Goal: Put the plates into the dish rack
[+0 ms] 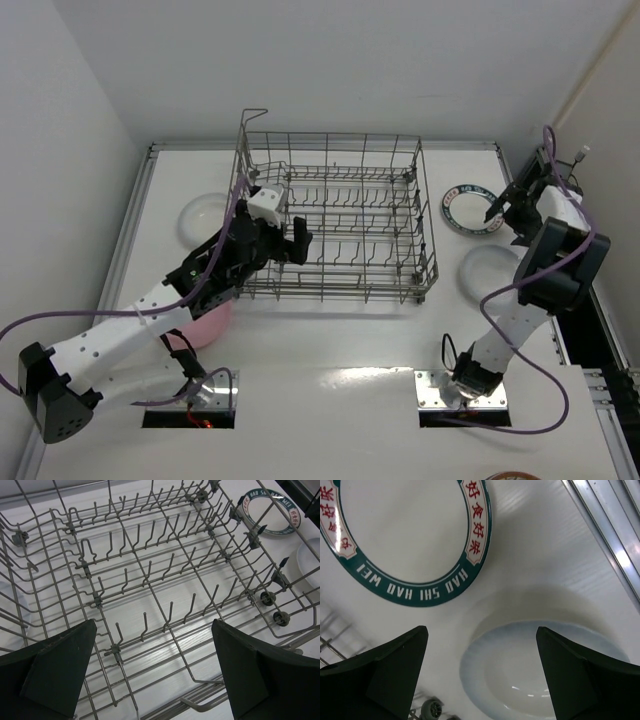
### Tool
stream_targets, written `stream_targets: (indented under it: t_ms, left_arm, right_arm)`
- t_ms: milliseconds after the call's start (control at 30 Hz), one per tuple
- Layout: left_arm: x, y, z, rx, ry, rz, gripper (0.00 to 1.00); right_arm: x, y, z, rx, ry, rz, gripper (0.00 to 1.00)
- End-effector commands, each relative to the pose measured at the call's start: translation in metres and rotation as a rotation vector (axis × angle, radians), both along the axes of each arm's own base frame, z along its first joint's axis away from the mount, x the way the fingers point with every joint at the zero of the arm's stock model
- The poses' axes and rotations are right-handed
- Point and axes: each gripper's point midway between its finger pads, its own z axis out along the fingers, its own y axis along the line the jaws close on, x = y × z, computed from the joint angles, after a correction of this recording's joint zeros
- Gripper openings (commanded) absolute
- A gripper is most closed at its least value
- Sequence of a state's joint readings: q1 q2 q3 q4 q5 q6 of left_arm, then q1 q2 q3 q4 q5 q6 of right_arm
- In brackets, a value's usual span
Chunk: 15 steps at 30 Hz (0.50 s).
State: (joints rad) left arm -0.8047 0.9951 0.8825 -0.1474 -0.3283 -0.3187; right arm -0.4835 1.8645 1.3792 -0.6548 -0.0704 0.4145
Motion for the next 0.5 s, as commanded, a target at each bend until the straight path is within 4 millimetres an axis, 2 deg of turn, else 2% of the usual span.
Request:
stream_targets:
  t_ms: [0, 67, 100, 133, 267, 333, 400, 467]
  left_arm:
    - [0.0, -0.007, 0.008, -0.015, -0.038, -0.015, 1.0]
    - [-0.002, -0.009, 0.008, -0.015, -0.038, -0.024, 1.0]
    - [-0.002, -0.008, 0.008, -0.014, -0.039, -0.016, 1.0]
    - [-0.001, -0.009, 0.005, -0.007, -0.033, -0.016, 1.0]
    - [0.002, -0.003, 0.003, 0.014, -0.037, 0.016, 1.0]
    - [0.003, -0.001, 0.003, 0.016, -0.038, 0.025, 1.0]
    - [0.004, -0.002, 0.0, 0.022, -0.032, 0.025, 1.0]
    - [0.004, -0.002, 0.0, 0.022, -0.032, 0.025, 1.0]
  right_arm:
    - [0.03, -0.013, 0.007, 0.055, -0.104, 0.02, 0.87]
    - [0.039, -0.015, 0.001, 0.094, -0.121, 0.03, 0.87]
    - [0.038, -0.016, -0.013, 0.127, -0.102, 0.026, 0.87]
    - [0.04, -0.009, -0.019, 0.176, -0.106, 0.032, 0.87]
    - [0.049, -0.013, -0.036, 0.226, -0.133, 0.03, 0.85]
    - [0.051, -0.008, -0.047, 0.286, -0.138, 0.031, 0.76]
    - [0.058, -0.001, -0.051, 0.347, -0.157, 0.048, 0.66]
    - [0.067, -0.005, -0.052, 0.38, -0.178, 0.046, 0.65]
